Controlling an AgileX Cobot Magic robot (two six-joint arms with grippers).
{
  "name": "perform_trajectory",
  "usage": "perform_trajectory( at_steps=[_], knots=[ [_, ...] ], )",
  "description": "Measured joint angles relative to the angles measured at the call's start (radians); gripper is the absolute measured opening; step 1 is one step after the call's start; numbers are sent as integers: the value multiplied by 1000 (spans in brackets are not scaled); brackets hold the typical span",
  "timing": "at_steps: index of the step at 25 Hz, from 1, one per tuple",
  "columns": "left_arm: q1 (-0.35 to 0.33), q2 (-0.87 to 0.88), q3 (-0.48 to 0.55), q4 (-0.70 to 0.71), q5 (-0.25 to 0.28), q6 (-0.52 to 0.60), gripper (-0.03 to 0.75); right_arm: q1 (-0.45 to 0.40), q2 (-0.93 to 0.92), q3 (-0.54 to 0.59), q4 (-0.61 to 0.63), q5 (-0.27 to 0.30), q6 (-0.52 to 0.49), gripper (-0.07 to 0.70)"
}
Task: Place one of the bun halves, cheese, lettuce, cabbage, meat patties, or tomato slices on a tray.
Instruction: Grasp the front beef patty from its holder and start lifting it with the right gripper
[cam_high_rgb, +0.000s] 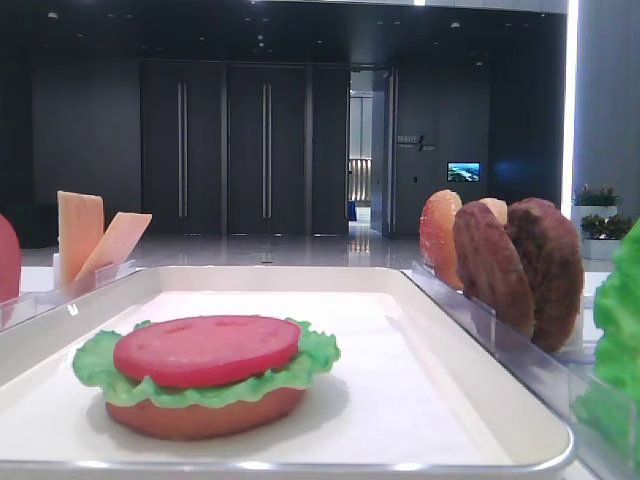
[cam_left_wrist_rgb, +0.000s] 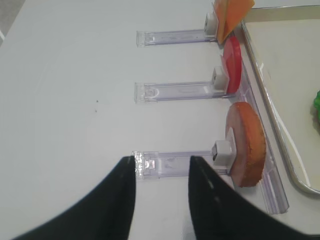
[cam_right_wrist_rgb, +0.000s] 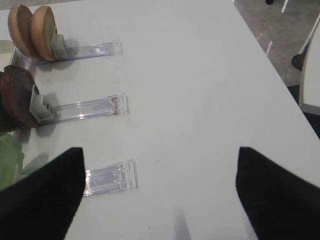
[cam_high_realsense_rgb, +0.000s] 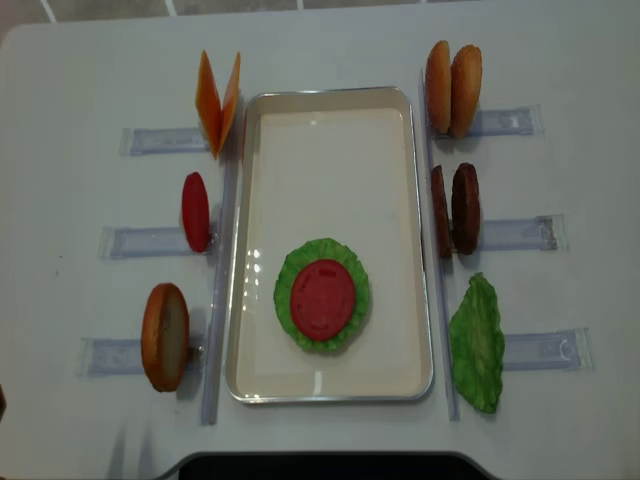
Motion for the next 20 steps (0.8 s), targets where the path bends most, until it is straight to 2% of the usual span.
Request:
perform_trajectory(
  at_steps=[4,7,13,20],
  knots=[
    [0,0,0,0,0,0,275,0,8,0,4,1,0,575],
    [0,0,0,0,0,0,275,2,91,-4,27,-1,0,554],
    [0,0,0,0,0,0,275,20,393,-91,64,7,-26,538],
    [0,0,0,0,0,0,275,23,787,-269,133,71,-92,538]
  ],
)
